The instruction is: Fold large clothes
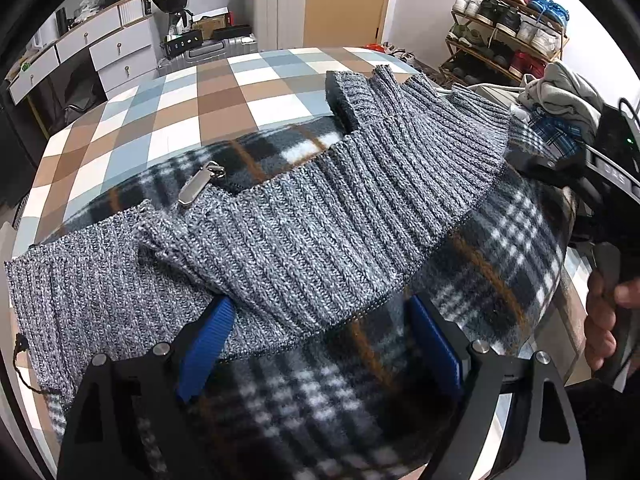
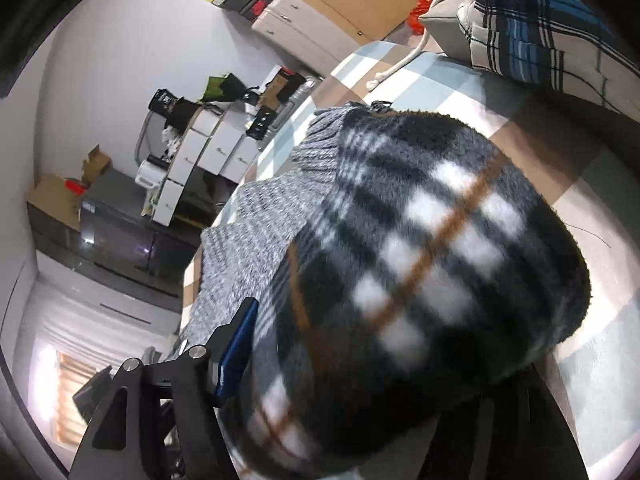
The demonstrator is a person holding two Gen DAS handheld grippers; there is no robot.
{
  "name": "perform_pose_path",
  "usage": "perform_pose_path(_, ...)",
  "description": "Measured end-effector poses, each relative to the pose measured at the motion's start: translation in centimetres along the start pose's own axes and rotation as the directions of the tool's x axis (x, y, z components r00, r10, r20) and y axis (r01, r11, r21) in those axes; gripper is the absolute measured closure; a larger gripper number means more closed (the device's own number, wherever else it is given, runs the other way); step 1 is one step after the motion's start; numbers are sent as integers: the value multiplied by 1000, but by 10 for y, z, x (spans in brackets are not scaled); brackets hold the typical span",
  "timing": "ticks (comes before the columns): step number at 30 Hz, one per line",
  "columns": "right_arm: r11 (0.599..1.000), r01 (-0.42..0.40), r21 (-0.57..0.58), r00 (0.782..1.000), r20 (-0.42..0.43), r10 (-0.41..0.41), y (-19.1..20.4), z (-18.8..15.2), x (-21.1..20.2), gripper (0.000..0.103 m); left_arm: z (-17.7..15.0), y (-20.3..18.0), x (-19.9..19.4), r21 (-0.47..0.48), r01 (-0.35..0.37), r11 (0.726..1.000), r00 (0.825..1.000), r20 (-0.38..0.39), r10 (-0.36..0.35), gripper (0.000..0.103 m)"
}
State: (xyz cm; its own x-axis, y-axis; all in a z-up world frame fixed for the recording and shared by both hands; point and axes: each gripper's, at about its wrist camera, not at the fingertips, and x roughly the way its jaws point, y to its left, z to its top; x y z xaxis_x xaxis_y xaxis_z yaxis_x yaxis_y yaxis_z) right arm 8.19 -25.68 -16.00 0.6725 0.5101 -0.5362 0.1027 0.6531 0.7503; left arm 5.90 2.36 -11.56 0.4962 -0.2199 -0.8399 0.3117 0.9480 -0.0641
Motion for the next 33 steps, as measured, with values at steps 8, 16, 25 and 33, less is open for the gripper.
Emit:
perform_pose_path(8,992,-61,-108,997,42,66,16,4,-20,71,-1,-5,3,33,-12,999,1000,7,12,17)
perform_pose_path(16,891,-7,-453,980,172,95,80,-32,-77,74,3,-25,9,119,56,991,998,6,-58,17)
perform_pose_path(25,902,185,-390,975,189,-119,54,-19,-68,72,21,-39,-20,153,94,984,991,85,-108,18)
perform_pose_path(33,970,155,-188,986,83,-142,12,0,-42,46,34,-53,-16,76,176,981,981,74,-182,18)
